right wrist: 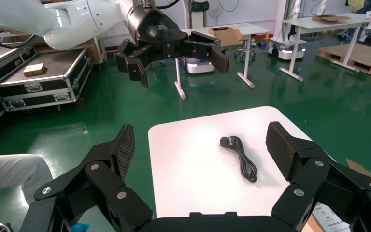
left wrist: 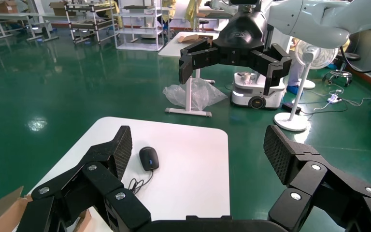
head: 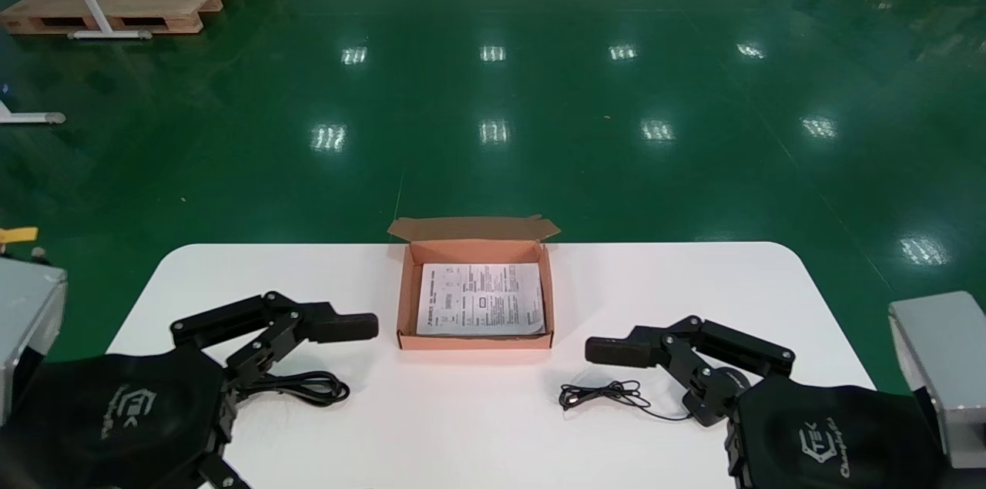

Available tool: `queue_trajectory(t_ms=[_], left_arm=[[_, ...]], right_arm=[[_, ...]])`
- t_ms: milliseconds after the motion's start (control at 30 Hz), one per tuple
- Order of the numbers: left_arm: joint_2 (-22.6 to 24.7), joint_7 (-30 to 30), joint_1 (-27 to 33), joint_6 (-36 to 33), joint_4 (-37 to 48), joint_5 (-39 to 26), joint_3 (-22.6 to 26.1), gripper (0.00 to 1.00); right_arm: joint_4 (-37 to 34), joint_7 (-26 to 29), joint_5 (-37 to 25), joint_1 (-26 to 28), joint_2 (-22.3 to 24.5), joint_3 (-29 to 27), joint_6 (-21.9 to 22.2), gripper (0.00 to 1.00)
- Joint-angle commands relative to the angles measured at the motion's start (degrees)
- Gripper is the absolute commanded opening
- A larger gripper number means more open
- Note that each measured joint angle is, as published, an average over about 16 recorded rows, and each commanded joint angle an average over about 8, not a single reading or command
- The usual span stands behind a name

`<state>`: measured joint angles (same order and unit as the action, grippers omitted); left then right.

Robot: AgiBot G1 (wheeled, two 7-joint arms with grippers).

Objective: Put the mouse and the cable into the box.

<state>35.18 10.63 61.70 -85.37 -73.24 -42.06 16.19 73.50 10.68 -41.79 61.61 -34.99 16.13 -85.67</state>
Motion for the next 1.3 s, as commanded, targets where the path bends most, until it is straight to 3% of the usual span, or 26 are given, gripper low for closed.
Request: queue_trajectory(t_ms=[33, 500, 700, 933, 1100, 1300], left_arm=[[0.00, 0.00, 0.00, 0.00, 0.00, 0.00, 0.00, 1.00], [-0.50, -0.08, 0.48, -0.46, -0.60, -1.17, 0.33, 1.00], [-2.44, -2.18, 8.93, -3.74, -2.85, -16.51, 6.19, 1.00], [0.67, -11.16, 21.39, -2.97, 2.25, -36.79, 14.55, 1.00], [4.28, -17.08, 23.79, 0.20, 8.22, -42.27, 16.79, 1.00], [5.38, -18.16, 24.05, 1.25, 9.96, -43.36, 17.31, 1.00]], right_arm=[[0.00, 0.00, 0.00, 0.00, 0.00, 0.00, 0.00, 1.00], [0.17, -0.11, -0.30, -0.03, 0.02, 0.12, -0.04, 1.00], [1.62, -0.49, -7.94, 1.55, -1.53, 3.30, 1.33, 1.00], [1.51, 0.36, -24.69, 8.15, -7.35, 10.23, 5.51, 1.00], [1.06, -1.61, -34.91, 10.64, -11.25, 13.84, 8.93, 1.00], [0.69, -1.93, -37.19, 11.01, -12.19, 14.61, 9.77, 1.00]])
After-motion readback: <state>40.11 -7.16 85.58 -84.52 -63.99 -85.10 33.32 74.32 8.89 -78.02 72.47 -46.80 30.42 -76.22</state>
